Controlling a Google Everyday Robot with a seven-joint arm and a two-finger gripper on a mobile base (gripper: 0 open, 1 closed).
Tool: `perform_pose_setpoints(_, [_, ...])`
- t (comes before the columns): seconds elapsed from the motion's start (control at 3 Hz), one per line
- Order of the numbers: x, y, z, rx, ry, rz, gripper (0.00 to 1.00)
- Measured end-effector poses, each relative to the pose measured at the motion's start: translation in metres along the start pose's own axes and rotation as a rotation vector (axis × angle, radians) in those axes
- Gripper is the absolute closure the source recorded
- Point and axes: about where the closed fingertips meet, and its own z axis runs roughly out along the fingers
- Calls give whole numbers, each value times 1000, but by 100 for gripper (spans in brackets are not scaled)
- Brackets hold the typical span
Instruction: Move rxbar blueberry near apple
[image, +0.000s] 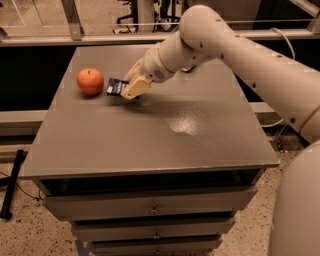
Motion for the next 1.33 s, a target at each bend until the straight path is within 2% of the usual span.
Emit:
perform_pose_setpoints(0.33, [-5, 3, 23, -49, 1, -2, 82])
perform_pose_setpoints(0.67, [-8, 4, 36, -75, 2, -3, 59])
perform_pose_setpoints(1.33, [-10, 6, 47, -96, 4, -6, 12])
